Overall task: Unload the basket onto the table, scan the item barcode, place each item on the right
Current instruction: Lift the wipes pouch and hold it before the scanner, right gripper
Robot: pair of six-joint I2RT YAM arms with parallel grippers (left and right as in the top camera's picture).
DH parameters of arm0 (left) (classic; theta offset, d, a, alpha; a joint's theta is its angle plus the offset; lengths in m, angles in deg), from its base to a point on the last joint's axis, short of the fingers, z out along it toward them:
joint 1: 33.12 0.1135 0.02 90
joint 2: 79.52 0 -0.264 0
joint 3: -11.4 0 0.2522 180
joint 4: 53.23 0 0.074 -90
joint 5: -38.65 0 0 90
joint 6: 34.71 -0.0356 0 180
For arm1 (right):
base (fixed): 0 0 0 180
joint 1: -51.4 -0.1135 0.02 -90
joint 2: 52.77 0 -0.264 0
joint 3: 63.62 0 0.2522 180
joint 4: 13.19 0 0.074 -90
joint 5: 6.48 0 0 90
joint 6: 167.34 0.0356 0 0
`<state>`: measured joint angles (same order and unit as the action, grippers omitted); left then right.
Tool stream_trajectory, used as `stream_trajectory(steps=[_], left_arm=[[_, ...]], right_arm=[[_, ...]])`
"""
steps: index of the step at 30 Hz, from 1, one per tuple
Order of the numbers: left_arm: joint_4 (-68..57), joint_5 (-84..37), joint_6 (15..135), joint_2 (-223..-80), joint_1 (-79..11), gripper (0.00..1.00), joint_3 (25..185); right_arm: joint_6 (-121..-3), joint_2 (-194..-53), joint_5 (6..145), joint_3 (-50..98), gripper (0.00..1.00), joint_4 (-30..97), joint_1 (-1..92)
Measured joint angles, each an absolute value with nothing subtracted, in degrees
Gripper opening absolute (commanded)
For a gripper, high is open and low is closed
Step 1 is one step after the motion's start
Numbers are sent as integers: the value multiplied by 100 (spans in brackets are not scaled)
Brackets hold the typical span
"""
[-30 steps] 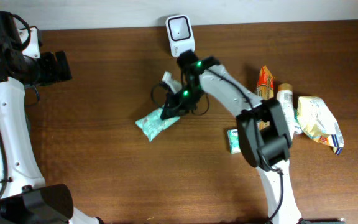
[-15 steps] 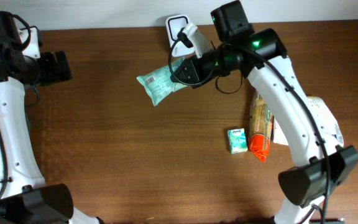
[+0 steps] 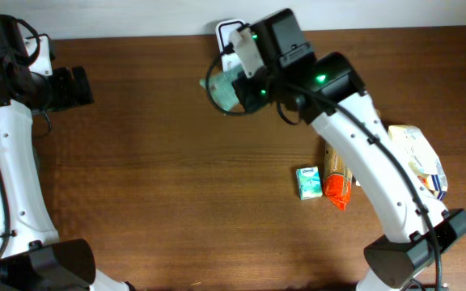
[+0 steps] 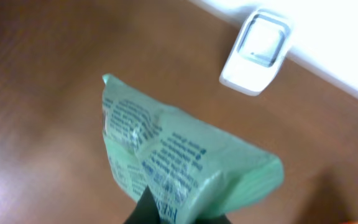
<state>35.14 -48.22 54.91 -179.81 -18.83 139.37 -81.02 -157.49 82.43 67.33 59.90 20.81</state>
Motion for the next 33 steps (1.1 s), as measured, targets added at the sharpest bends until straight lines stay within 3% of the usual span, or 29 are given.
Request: stream_trajectory(steps=[8,12,15,23,33], left_arm=[[3514,-4819,5491,-17981,-1883,99,13937],[3503,-4822,5491,-17981,-1883,99,13937],[3512,-4822,5491,-17981,-1883,99,13937],[3512,-4822,5491,-17981,-1883,99,13937],[3512,-4822,5491,-17981,-1883,99,13937]], right_arm=[[-10091,-17181,9979,6724,4,2402,2184],[-11475,-18031,10344,6705,4,96,2455],[-12102,-18503,10418,6711,4,-851,2597],[-12531,-19310,10431,6711,4,-875,2839],[-12539,-19314,10431,6711,4,-796,2839]])
